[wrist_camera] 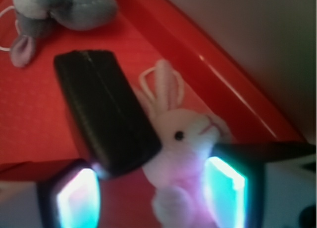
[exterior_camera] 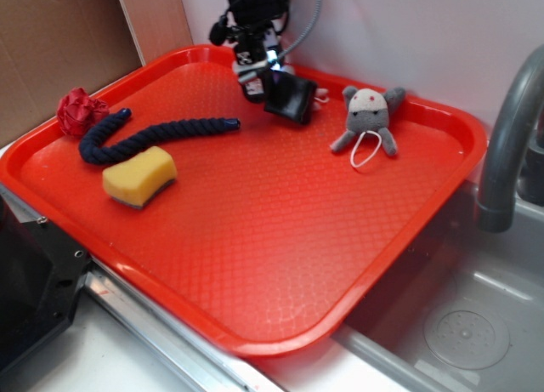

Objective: Grab the black box.

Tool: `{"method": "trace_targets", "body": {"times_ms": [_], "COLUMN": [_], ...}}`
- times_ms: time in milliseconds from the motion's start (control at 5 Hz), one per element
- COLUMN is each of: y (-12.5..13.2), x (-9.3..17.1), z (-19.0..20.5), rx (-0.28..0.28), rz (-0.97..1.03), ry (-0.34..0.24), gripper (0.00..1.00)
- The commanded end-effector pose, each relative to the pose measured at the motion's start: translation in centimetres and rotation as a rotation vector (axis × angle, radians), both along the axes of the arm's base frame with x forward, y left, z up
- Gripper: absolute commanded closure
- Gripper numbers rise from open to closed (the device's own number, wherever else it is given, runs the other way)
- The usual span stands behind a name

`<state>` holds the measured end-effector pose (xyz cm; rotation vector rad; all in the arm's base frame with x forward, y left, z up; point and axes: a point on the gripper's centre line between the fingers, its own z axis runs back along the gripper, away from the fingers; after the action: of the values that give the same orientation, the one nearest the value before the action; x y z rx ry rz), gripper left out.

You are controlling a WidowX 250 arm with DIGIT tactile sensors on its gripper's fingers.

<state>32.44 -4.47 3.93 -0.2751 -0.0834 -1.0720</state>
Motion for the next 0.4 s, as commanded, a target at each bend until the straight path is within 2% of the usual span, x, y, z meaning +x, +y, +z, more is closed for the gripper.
{"method": "trace_targets", "body": {"times_ms": [0,200], "y": [-7.4,-8.9], "x": [-2.3,-3.5], "z": [4.3,5.4], "rx": [-0.036,-0.017], "rz": [-0.186,-0.243], "ry": [-0.054,-0.116], "gripper": [1.00,1.00]}}
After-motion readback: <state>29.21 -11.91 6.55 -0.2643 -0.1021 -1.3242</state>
